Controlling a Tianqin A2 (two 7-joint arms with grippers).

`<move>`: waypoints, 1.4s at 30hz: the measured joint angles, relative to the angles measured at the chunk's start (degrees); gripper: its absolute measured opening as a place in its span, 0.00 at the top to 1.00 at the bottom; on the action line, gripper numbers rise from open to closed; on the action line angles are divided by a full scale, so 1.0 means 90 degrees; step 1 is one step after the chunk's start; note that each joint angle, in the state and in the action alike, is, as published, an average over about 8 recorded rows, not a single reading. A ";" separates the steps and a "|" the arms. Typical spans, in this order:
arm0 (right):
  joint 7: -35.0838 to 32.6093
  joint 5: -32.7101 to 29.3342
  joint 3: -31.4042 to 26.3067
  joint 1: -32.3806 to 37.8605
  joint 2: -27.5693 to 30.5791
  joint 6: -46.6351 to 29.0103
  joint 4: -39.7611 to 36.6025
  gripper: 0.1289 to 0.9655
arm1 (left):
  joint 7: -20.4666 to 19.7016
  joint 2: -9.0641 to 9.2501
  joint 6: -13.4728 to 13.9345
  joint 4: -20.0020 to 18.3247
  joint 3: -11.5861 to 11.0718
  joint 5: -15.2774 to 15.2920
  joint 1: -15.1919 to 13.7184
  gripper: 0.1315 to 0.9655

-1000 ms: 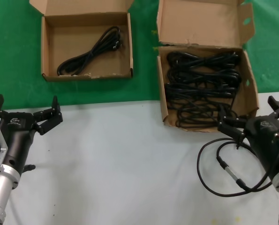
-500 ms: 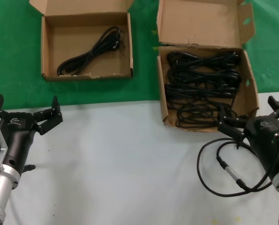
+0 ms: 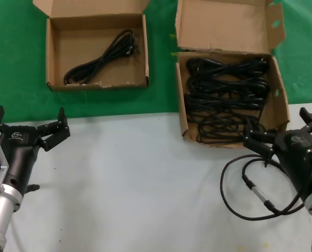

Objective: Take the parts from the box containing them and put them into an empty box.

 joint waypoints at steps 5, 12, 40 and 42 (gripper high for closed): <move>0.0000 0.0000 0.0000 0.0000 0.0000 0.0000 0.0000 0.00 | 0.0000 0.0000 0.0000 0.0000 0.0000 0.0000 0.0000 0.00; 0.0000 0.0000 0.0000 0.0000 0.0000 0.0000 0.0000 0.00 | 0.0000 0.0000 0.0000 0.0000 0.0000 0.0000 0.0000 0.00; 0.0000 0.0000 0.0000 0.0000 0.0000 0.0000 0.0000 0.00 | 0.0000 0.0000 0.0000 0.0000 0.0000 0.0000 0.0000 0.00; 0.0000 0.0000 0.0000 0.0000 0.0000 0.0000 0.0000 0.00 | 0.0000 0.0000 0.0000 0.0000 0.0000 0.0000 0.0000 0.00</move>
